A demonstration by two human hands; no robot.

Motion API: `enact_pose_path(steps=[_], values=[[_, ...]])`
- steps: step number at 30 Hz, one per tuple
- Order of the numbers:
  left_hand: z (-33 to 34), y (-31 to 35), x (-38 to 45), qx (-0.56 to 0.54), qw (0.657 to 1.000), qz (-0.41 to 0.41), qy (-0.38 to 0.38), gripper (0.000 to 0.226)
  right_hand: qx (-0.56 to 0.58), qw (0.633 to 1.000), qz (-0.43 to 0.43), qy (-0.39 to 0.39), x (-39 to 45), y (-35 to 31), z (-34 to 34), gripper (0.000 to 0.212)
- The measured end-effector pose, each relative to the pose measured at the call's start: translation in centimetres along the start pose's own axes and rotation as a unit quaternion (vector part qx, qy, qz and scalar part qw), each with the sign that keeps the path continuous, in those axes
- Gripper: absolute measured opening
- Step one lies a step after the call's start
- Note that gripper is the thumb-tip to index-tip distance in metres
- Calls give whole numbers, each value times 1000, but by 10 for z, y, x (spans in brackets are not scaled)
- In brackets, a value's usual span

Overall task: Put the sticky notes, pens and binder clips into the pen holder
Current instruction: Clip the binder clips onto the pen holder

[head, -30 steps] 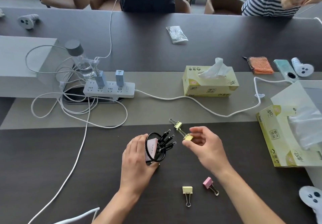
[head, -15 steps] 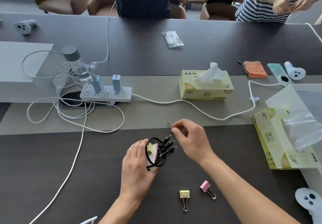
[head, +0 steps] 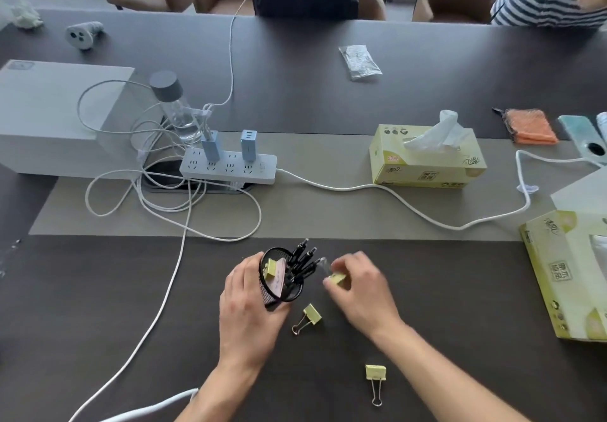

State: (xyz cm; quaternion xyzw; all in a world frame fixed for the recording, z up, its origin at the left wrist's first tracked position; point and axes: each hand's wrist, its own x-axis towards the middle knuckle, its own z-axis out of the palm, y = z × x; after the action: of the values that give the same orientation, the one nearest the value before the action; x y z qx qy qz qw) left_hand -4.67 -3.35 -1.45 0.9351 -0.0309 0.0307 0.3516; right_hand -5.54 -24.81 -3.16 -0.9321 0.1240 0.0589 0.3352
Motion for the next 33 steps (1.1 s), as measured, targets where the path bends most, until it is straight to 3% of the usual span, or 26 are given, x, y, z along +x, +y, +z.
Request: enact_pose_path(steps=[6,13,16,20,22,24,28,30,33], values=[[-4,6,8,-13,1000,-2,12,88,-99,981,-112,-123,-49,-12,26,58],[-7,9,1,-16,1000,-1,8,87,-65,979,-130,-140,-44,-6,20,34],[-5,12,-4,-15,1000,-3,-1,86,-50,988,-75,-127,-47,-2,13,25],[-2,14,-10,0,1000,12,-23,84,32,991,99,-85,-50,14,-7,23],[1,15,-12,19,998,34,-46,85,127,973,181,-72,-47,26,-25,20],[4,19,-16,42,995,61,-67,84,260,929,247,-88,-46,34,-51,15],[14,29,-21,68,988,102,-94,76,402,853,282,-176,-47,26,-107,19],[19,37,-25,72,985,115,-102,74,402,844,277,-220,-47,11,-119,23],[25,50,-33,72,982,133,-117,77,362,860,273,-235,-46,-17,-115,24]])
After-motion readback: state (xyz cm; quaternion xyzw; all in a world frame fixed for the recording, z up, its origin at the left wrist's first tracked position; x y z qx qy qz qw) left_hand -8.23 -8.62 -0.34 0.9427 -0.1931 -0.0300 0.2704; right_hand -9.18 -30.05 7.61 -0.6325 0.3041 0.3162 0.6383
